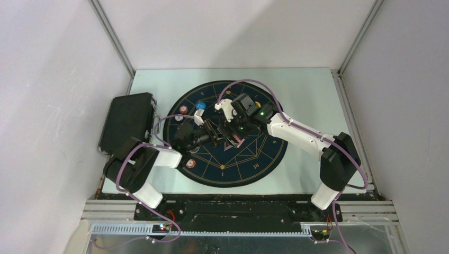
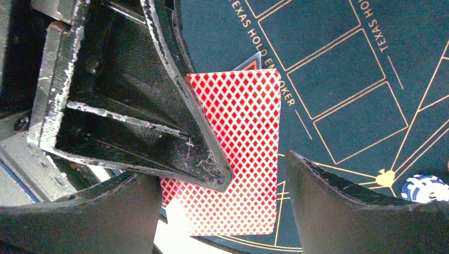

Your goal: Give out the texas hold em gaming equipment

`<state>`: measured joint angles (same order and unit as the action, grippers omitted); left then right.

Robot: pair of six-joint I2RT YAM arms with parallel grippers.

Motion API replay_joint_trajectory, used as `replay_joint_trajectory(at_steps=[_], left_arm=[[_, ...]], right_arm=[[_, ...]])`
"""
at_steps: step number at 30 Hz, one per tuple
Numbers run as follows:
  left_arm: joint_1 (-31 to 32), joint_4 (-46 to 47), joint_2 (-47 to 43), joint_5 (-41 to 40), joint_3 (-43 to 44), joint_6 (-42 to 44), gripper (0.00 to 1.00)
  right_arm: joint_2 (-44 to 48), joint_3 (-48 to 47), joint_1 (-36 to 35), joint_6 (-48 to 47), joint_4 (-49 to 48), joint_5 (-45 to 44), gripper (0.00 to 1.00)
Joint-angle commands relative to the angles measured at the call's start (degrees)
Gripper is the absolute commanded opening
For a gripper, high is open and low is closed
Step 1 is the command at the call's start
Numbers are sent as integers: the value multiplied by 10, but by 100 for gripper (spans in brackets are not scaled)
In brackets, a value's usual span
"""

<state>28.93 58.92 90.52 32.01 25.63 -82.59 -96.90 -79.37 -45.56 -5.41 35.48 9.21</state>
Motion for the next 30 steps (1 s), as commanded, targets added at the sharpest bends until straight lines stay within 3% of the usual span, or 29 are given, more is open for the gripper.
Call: replay_joint_trajectory(at_steps=[1, 6, 10, 16, 20, 30], left_arm=[[9, 60, -4, 22, 5, -4, 0], [9, 32, -22, 16, 6, 10, 0], [9, 28, -23, 17, 8, 11, 0], [9, 31, -21, 17, 9, 8, 0], [9, 6, -27, 12, 11, 20, 0], [9, -9, -30, 13, 10, 28, 34]], right_arm=[[-9, -27, 2, 15, -10, -26, 83], [-10, -27, 1, 16, -8, -18, 81], [-9, -27, -4, 12, -8, -6, 72], [-9, -31, -8, 18, -5, -21, 37], [-9, -37, -8, 28, 0, -37, 24], [-6, -46, -8, 20, 14, -50, 0]])
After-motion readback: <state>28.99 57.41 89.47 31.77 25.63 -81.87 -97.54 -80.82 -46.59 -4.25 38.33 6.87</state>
